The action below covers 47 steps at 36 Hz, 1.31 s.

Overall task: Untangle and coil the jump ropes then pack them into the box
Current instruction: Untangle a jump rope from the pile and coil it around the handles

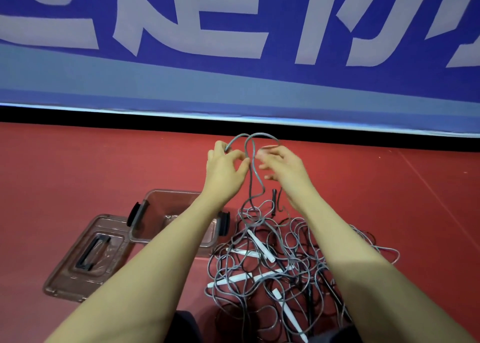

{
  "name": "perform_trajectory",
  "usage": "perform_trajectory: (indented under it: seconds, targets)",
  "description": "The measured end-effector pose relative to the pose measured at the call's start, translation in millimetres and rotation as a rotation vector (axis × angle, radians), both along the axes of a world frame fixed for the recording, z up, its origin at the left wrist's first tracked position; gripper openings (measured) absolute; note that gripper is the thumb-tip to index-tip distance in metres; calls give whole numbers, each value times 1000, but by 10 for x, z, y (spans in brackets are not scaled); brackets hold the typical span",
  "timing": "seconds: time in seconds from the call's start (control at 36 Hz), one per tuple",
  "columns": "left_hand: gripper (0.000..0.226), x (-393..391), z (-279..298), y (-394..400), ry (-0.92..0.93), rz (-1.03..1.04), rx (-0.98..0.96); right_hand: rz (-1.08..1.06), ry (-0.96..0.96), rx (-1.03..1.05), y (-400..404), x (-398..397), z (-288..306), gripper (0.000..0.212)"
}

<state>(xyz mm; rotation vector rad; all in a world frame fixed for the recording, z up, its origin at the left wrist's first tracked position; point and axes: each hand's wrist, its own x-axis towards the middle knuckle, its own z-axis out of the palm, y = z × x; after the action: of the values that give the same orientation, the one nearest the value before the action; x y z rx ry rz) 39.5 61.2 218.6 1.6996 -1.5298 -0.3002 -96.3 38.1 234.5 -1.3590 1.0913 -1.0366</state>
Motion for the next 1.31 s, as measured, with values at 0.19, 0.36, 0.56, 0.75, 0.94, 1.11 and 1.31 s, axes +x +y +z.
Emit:
perform_trajectory:
  seconds: [0.19, 0.36, 0.56, 0.75, 0.94, 1.11, 1.31]
  targets:
    - [19, 65, 90, -15, 15, 23, 20, 159, 478, -100, 34, 62, -187, 17]
    - [18, 120, 170, 4, 103, 34, -1, -233, 805, -296, -98, -5, -276, 17]
    - [19, 54, 263, -8, 147, 14, -49, -77, 382, -73, -18, 81, -278, 28]
    - [18, 59, 282, -44, 153, 34, -76, 265, 252, 56, 124, 51, -169, 24]
    - [17, 80, 249, -49, 142, 31, -75, 334, 419, -79, 93, 5, -206, 15]
    - [40, 23, 181, -11, 24, -60, 117, 72, 167, -99, 7, 168, -164, 16]
    - [36, -30, -5, 78, -78, -212, 270, -91, -233, -29, -72, 197, 60, 21]
